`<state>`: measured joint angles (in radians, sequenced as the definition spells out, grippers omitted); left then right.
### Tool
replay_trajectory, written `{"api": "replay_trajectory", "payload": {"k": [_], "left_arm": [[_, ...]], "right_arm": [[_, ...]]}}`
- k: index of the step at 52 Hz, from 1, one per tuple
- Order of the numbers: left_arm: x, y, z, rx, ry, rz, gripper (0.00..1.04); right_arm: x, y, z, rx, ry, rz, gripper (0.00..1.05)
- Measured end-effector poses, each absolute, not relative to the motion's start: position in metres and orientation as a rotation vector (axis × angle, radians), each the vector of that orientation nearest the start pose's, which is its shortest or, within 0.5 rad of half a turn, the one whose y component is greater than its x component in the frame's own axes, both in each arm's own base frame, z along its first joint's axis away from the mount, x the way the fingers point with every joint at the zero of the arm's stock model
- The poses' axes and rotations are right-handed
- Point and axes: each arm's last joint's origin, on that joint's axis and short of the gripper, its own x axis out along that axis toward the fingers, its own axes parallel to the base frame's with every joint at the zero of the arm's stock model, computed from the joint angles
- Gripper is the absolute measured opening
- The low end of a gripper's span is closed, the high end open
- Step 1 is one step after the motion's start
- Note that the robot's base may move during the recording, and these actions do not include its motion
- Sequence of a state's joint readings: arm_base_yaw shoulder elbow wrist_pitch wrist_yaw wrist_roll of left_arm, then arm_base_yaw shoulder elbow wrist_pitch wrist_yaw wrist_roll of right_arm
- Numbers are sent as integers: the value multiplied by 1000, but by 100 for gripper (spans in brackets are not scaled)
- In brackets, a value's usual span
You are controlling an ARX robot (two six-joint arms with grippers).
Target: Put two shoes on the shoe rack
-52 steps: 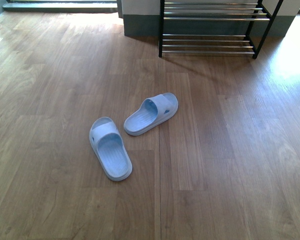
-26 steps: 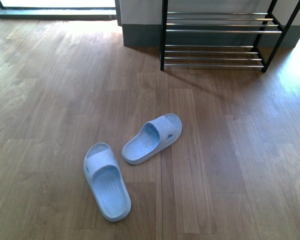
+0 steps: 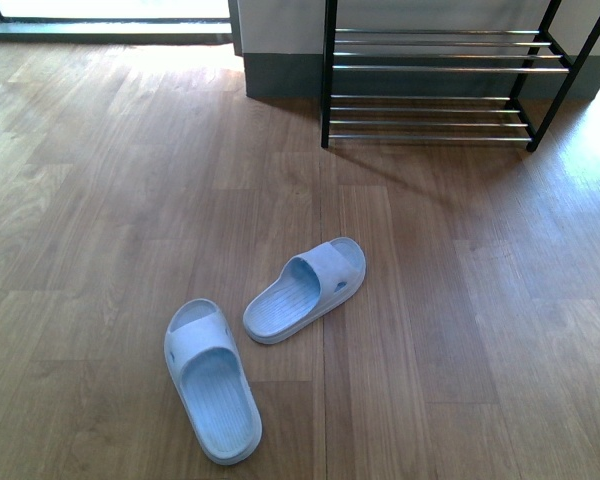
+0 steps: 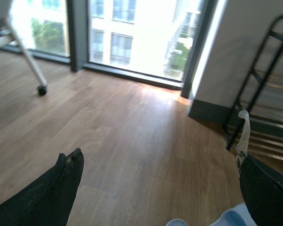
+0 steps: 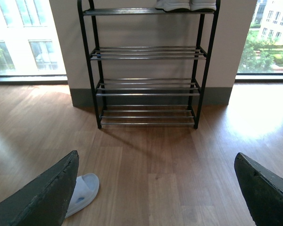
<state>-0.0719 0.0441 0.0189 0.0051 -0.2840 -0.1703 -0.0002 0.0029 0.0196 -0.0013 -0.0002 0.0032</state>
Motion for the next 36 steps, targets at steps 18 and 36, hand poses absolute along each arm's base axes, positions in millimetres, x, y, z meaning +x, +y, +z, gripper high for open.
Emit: {"api": "replay_trajectory", "payload": {"k": [18, 36], "left_arm": [[169, 14, 161, -351, 391, 217, 95], [307, -36, 12, -152, 937, 61, 95]], "right_arm": [[97, 0, 170, 3, -15, 0, 96], [97, 0, 170, 3, -15, 0, 96]]}}
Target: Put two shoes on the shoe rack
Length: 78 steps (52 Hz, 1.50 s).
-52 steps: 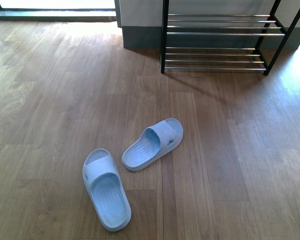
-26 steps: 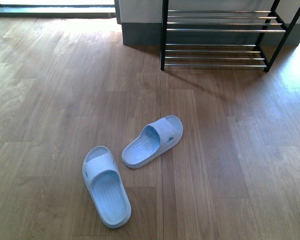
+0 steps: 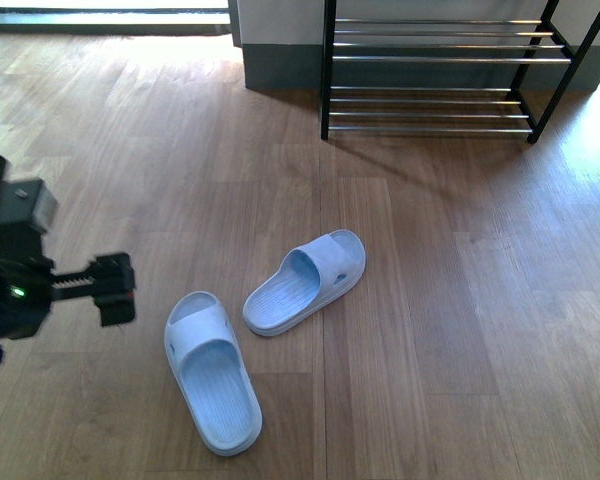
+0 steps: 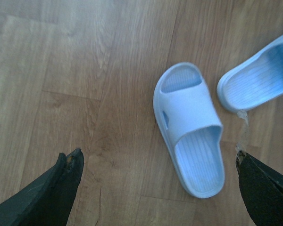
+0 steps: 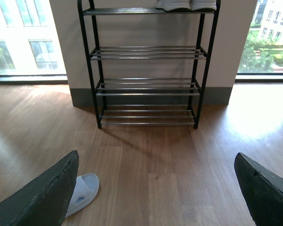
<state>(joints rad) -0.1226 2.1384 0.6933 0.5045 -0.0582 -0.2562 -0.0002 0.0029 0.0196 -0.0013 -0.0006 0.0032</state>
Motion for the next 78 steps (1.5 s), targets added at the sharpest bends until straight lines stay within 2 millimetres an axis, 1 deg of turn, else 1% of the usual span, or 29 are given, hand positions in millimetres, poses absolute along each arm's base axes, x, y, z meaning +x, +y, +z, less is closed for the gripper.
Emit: {"api": "replay_trajectory", "payload": {"k": [3, 4, 8, 12, 16, 21, 26, 29, 31, 36, 48, 52, 59, 63, 71, 78], "left_arm": [[315, -44, -16, -121, 1019, 41, 95], [318, -48, -29, -116, 1056, 35, 95], [328, -60, -64, -84, 1131, 2, 95], [335, -69, -90, -48, 1172, -13, 95], [343, -75, -109, -24, 1183, -23, 95], [352, -78, -125, -13, 1191, -33, 95], [362, -84, -146, -11, 1214, -55, 95], [366, -87, -152, 4, 1206, -53, 95], [369, -90, -157, 46, 1183, -50, 95], [375, -92, -162, 83, 1159, -65, 95], [374, -91, -172, 148, 1149, -81, 95], [373, -91, -174, 142, 1159, -92, 95], [379, -88, -177, 163, 1153, -87, 95], [382, -85, -176, 193, 1145, -68, 87], [385, -80, -178, 206, 1158, -43, 65], [382, -83, -180, 217, 1176, -43, 42]], "right_arm": [[97, 0, 170, 3, -15, 0, 96], [97, 0, 170, 3, -15, 0, 96], [97, 0, 170, 3, -15, 0, 96], [97, 0, 170, 3, -15, 0, 96], [97, 0, 170, 3, -15, 0, 96], [97, 0, 170, 3, -15, 0, 96], [97, 0, 170, 3, -15, 0, 96], [97, 0, 170, 3, -15, 0, 96], [97, 0, 170, 3, -15, 0, 96], [97, 0, 170, 3, -15, 0, 96], [97, 0, 170, 3, -15, 0, 96], [97, 0, 170, 3, -15, 0, 96], [97, 0, 170, 3, -15, 0, 96], [97, 0, 170, 3, -15, 0, 96], [97, 0, 170, 3, -15, 0, 96], [97, 0, 170, 3, -15, 0, 96]]}}
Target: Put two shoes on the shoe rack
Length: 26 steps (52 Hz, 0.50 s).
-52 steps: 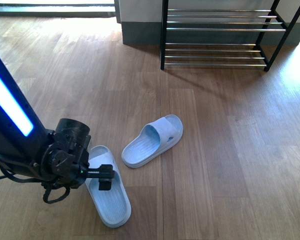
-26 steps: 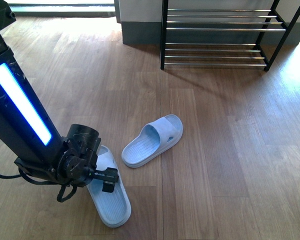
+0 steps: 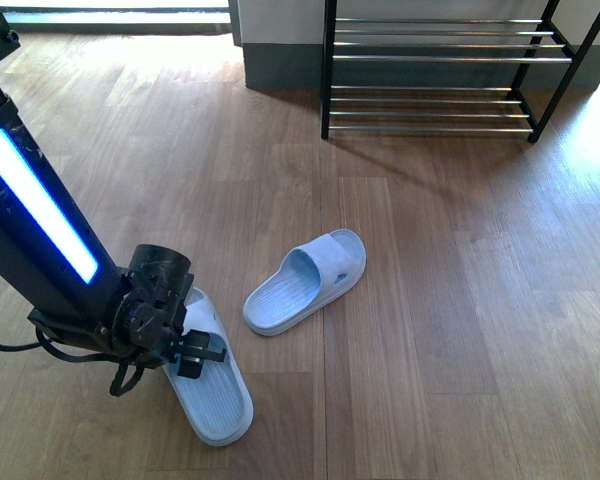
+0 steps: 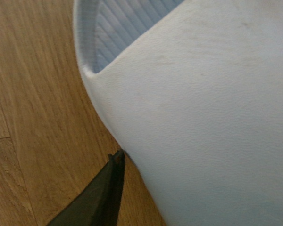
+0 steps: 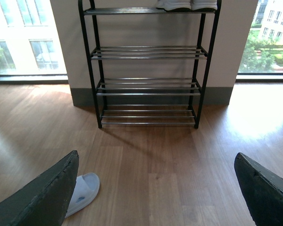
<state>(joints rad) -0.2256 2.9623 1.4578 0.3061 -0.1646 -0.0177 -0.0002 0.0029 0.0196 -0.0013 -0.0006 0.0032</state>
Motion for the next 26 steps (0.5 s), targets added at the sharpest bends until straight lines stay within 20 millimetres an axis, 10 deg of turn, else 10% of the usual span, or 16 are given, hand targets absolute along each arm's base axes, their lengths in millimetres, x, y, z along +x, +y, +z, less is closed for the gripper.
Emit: {"api": "replay_trajectory", "payload": {"k": [14, 26], "left_arm": [[381, -82, -173, 216, 1170, 2, 5], [377, -66, -128, 134, 1096, 27, 2]], "right_arm": [[97, 0, 170, 3, -15, 0, 96], [97, 0, 170, 3, -15, 0, 96]]}}
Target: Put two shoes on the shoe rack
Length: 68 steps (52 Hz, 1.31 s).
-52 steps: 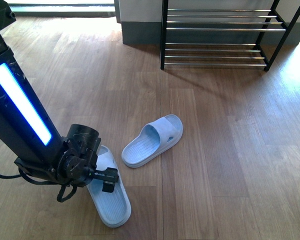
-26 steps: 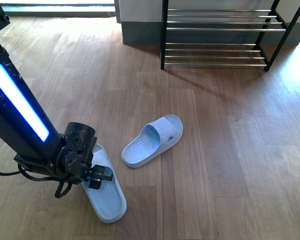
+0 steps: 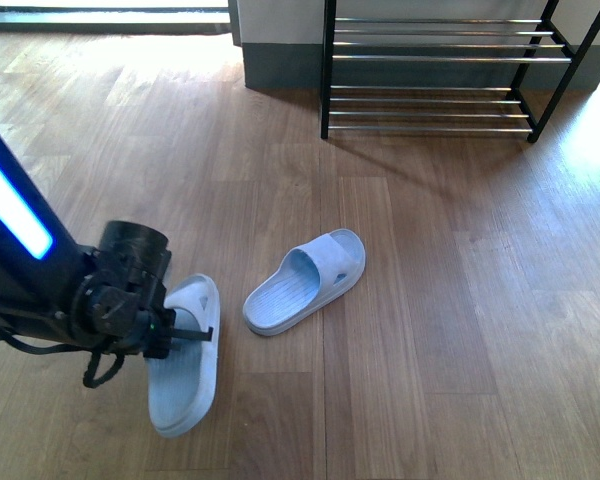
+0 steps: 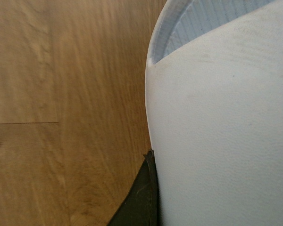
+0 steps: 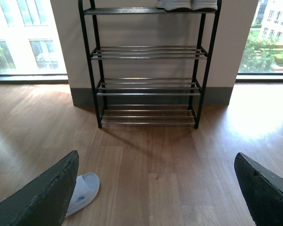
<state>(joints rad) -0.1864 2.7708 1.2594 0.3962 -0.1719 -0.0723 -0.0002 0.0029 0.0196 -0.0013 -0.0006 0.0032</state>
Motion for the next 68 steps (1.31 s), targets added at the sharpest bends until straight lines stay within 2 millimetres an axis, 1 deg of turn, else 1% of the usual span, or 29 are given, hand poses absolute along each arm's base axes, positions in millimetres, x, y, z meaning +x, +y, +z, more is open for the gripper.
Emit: {"api": "replay_trajectory", "payload": {"k": [4, 5, 9, 10, 11, 12, 13, 14, 15, 16, 19, 20, 23, 25, 29, 30, 31, 32, 33, 35, 36, 39, 40, 42, 47, 68], "left_arm": [[373, -54, -90, 96, 1036, 53, 2], [372, -48, -74, 81, 1007, 61, 2], [367, -31, -28, 59, 902, 110, 2], [364, -24, -11, 50, 858, 125, 2], [361, -19, 1, 42, 833, 137, 2], [360, -17, 7, 41, 821, 141, 2], [357, -13, 19, 36, 795, 151, 2], [354, -11, 24, 36, 783, 157, 2], [350, -7, 36, 30, 760, 168, 2], [348, -6, 41, 28, 749, 172, 2], [336, 1, 67, 29, 695, 192, 2], [333, 2, 71, 30, 684, 198, 2], [318, 6, 94, 30, 633, 214, 2], [311, 7, 102, 30, 611, 218, 2], [282, 10, 132, 39, 539, 256, 2], [273, 10, 139, 43, 524, 261, 2], [259, 10, 149, 50, 501, 281, 2], [249, 10, 155, 55, 487, 299, 2], [244, 10, 158, 58, 481, 307, 2], [225, 8, 170, 73, 447, 333, 2], [218, 7, 170, 84, 455, 350, 2], [190, 5, 181, 108, 407, 385, 2], [181, 5, 188, 102, 363, 383, 2], [176, 4, 194, 97, 319, 380, 2], [170, 5, 204, 86, 260, 392, 2], [170, 4, 202, 96, 270, 382, 2]], "right_arm": [[97, 0, 170, 3, -15, 0, 96], [97, 0, 170, 3, -15, 0, 96], [97, 0, 170, 3, -15, 0, 96], [97, 0, 170, 3, -15, 0, 96], [97, 0, 170, 3, -15, 0, 96], [97, 0, 170, 3, -15, 0, 96], [97, 0, 170, 3, -15, 0, 96], [97, 0, 170, 3, -15, 0, 96], [97, 0, 170, 3, -15, 0, 96], [97, 0, 170, 3, -15, 0, 96], [97, 0, 170, 3, -15, 0, 96], [97, 0, 170, 3, -15, 0, 96], [97, 0, 170, 3, -15, 0, 96], [97, 0, 170, 3, -15, 0, 96], [97, 0, 170, 3, -15, 0, 96], [97, 0, 170, 3, -15, 0, 96], [97, 0, 170, 3, -15, 0, 96], [97, 0, 170, 3, -15, 0, 96], [97, 0, 170, 3, -15, 0, 96], [97, 0, 170, 3, -15, 0, 96], [97, 0, 170, 3, -15, 0, 96], [97, 0, 170, 3, -15, 0, 96], [97, 0, 170, 3, -15, 0, 96], [97, 0, 170, 3, -15, 0, 96], [97, 0, 170, 3, -15, 0, 96], [97, 0, 170, 3, -15, 0, 96]]}}
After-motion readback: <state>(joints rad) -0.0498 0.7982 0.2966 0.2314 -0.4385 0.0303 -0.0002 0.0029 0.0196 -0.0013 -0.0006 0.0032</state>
